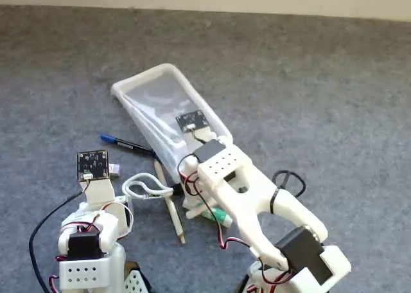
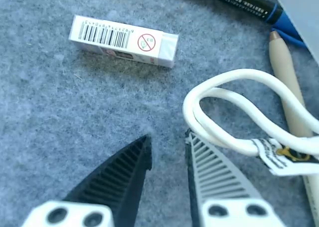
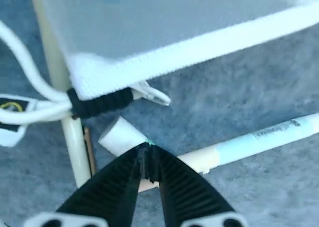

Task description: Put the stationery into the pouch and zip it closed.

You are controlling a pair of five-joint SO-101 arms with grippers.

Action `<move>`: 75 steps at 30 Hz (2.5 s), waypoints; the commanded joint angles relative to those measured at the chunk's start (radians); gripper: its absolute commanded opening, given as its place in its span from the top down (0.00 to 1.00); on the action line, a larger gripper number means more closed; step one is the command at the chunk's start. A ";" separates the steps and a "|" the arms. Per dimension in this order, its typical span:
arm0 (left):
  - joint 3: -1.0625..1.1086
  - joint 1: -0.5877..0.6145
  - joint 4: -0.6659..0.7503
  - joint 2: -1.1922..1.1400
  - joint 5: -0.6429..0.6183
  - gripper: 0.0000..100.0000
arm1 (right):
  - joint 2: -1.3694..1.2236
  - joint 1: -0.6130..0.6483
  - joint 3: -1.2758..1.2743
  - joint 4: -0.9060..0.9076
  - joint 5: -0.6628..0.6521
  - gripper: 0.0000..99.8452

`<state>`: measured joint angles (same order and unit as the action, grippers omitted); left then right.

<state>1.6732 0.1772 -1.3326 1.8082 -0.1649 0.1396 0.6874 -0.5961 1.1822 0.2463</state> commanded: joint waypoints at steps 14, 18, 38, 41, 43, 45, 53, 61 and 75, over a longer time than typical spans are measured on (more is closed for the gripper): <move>0.022 0.008 -0.003 0.007 -0.008 0.88 | -0.002 0.137 0.153 0.018 0.273 0.84; 0.022 0.008 -0.003 0.007 -0.008 0.88 | -0.008 0.171 0.151 -0.044 0.307 0.83; 0.022 0.008 -0.003 0.007 -0.008 0.88 | -0.012 0.143 0.145 -0.170 0.451 0.83; 0.022 0.008 -0.003 0.007 -0.008 0.88 | -0.053 0.142 0.151 -0.173 0.456 0.83; 0.022 0.008 -0.003 0.007 -0.008 0.88 | -0.111 0.142 0.162 -0.176 0.456 0.83; 0.022 0.008 -0.003 0.007 -0.008 0.88 | -0.182 0.142 0.206 -0.157 0.456 0.83; 0.022 0.008 -0.003 0.007 -0.008 0.88 | -0.331 0.099 0.432 0.012 0.503 0.83; 0.022 0.008 -0.003 0.007 -0.008 0.88 | -0.447 0.101 0.443 0.018 0.534 0.84; 0.022 0.008 -0.003 0.007 -0.008 0.88 | -0.440 0.050 0.486 0.047 0.446 1.00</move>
<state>1.6732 0.1772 -1.3326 1.8082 -0.1649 -0.3222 0.7610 -0.1788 1.1991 0.7096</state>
